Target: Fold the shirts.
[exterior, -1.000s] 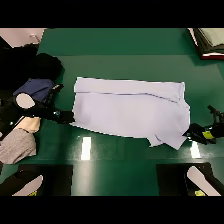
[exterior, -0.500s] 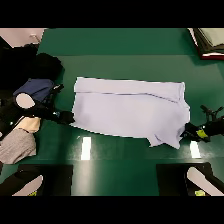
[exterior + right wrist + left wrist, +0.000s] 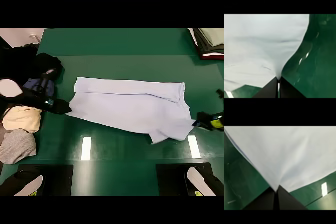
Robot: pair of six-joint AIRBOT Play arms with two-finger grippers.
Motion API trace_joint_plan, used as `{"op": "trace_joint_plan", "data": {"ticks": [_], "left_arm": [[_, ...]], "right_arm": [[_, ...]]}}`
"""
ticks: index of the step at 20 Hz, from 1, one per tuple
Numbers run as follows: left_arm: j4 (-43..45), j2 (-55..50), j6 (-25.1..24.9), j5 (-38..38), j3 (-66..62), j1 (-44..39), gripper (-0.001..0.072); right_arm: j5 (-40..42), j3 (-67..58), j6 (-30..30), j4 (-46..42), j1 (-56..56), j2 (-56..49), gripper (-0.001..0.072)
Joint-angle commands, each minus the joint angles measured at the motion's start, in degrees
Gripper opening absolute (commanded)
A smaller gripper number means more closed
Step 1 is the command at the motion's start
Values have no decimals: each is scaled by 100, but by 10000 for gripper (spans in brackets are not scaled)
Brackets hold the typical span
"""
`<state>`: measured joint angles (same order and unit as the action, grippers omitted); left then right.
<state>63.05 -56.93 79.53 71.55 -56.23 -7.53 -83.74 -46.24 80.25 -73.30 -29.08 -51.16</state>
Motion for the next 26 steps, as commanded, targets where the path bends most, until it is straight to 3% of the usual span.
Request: {"op": "trace_joint_plan", "data": {"ticks": [1,4,7,13,17,22,26], "left_arm": [[236,671,376,431,-293,7,20],[404,1377,778,1165,-293,7,20],[348,1598,804,1567,-293,7,21],[1255,1473,881,-404,286,7,21],[1373,741,905,-973,739,7,21],[1589,-389,909,-1488,748,7,22],[1670,-828,1298,-2378,743,7,22]], "right_arm": [[-776,-761,131,-42,-13,533,21],[-1163,-1126,232,-46,-13,826,21],[-1099,-1233,321,-13,-7,907,21],[271,-1235,328,168,719,94,21],[1222,-1235,328,166,1429,-833,21],[1832,-1235,328,173,1856,-1869,21],[2345,-1235,328,181,2026,-2291,22]]}}
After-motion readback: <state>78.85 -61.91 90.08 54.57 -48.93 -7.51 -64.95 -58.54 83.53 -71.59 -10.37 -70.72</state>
